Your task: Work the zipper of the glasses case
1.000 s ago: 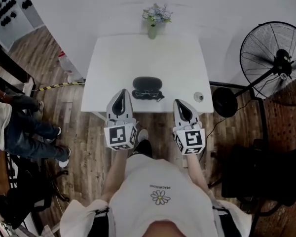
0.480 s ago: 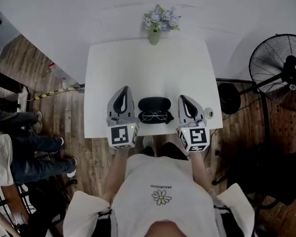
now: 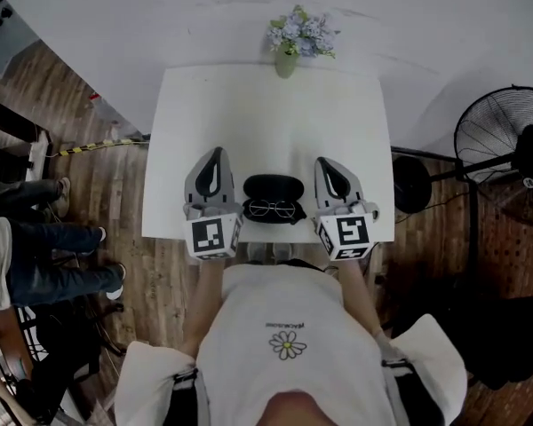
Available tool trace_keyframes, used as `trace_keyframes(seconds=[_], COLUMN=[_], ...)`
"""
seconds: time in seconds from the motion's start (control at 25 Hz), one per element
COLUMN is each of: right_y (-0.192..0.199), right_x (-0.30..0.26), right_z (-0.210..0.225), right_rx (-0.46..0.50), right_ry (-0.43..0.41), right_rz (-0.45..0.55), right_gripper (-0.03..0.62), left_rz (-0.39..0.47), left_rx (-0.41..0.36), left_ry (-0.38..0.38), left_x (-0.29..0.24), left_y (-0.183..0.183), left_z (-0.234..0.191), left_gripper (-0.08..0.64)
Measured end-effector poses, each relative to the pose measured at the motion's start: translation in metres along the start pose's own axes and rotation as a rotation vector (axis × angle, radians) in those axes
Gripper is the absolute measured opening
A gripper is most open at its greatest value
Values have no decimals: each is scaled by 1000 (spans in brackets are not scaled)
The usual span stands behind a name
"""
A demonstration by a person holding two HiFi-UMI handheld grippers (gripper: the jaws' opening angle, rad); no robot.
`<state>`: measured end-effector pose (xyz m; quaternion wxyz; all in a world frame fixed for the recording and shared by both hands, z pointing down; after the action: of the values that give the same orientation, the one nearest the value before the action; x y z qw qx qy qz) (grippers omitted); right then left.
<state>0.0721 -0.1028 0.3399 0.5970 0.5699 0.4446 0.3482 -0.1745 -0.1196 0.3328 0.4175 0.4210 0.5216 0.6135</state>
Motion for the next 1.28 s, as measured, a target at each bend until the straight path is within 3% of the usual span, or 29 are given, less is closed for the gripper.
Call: trace_keyframes(seconds=[0.12, 0.28, 0.6, 0.96, 1.04, 1.16, 1.28], right_y=[3, 0, 6, 28, 31, 41, 56], right_x=[1, 2, 13, 27, 29, 30, 28], right_z=[5, 15, 20, 14, 12, 7, 2], right_rx=[-11, -11, -32, -96, -96, -94, -115], right_ry=[-23, -21, -7, 4, -6, -32, -51], right_rz=[-11, 14, 48, -3, -19, -56, -105], right_gripper=[8, 8, 8, 8, 8, 8, 8], left_rz=[-9, -12, 17, -175, -232, -334, -500], left_rx=[39, -3, -96, -213, -225, -249, -299], left_ry=[-61, -47, 135, 485, 545, 654, 836], left_x=[6, 0, -25, -35, -40, -47, -52], left_y=[4, 2, -12, 42, 54, 75, 106], left_z=[-1, -2, 21, 52, 53, 58, 66], left_gripper=[14, 14, 14, 24, 97, 126, 133])
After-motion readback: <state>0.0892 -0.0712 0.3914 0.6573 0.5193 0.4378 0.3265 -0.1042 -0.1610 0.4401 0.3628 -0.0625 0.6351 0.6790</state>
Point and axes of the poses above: the fingertips, and each gripper's own axes: x backward along the fingers, z to its right, y out of its underside, the point moved 8 cm from there along x, backward along the fingers, and after that the axes turned 4 degrees about -x, right-handed, at the moved point
